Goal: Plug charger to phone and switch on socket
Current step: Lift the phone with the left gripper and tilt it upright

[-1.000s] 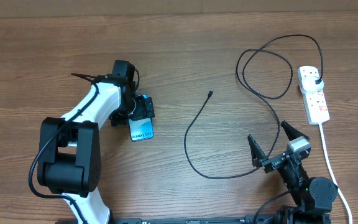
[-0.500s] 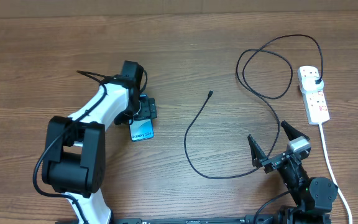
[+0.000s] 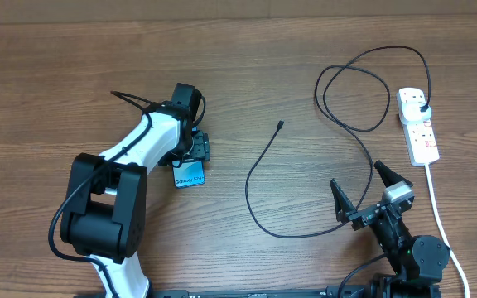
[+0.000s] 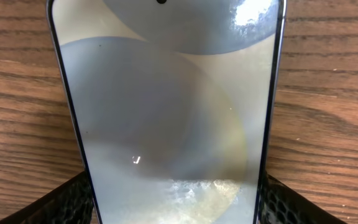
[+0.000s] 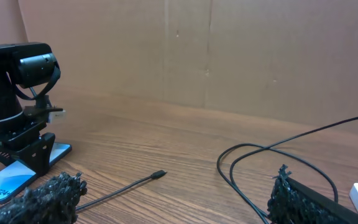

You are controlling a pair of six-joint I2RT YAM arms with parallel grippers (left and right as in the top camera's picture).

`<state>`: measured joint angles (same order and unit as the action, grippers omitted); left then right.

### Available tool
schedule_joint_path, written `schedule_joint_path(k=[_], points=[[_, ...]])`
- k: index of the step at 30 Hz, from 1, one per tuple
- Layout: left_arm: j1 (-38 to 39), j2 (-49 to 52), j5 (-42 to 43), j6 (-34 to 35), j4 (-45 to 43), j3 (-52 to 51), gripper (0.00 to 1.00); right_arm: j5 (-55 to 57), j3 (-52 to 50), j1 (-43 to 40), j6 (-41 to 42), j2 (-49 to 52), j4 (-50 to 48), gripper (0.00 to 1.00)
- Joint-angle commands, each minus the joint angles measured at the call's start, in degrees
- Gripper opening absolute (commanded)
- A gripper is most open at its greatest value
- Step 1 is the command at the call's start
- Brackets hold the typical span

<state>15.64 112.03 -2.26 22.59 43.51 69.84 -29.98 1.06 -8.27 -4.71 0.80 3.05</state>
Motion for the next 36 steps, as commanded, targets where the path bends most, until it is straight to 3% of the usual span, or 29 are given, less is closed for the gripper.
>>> schedule_joint_path(k=[1,9,29,36], points=[[0.9,6.8,9.0,1.9,0.8,-4.5,0.76,0.4,-0.6,-0.4,0.1,-0.6,-0.2,1.0],[0.8,6.7,9.3,1.9,3.0,-2.3,0.75,0.4,-0.6,-0.4,0.2,-0.6,-0.2,1.0],[0.5,6.7,9.7,1.9,27.0,30.6,0.74,0.4,-0.6,-0.4,0.2,-0.6,-0.2,1.0],[0.3,6.7,19.1,3.3,30.2,33.2,0.75,0.4,-0.6,-0.4,0.2,-0.6,-0.2,1.0]])
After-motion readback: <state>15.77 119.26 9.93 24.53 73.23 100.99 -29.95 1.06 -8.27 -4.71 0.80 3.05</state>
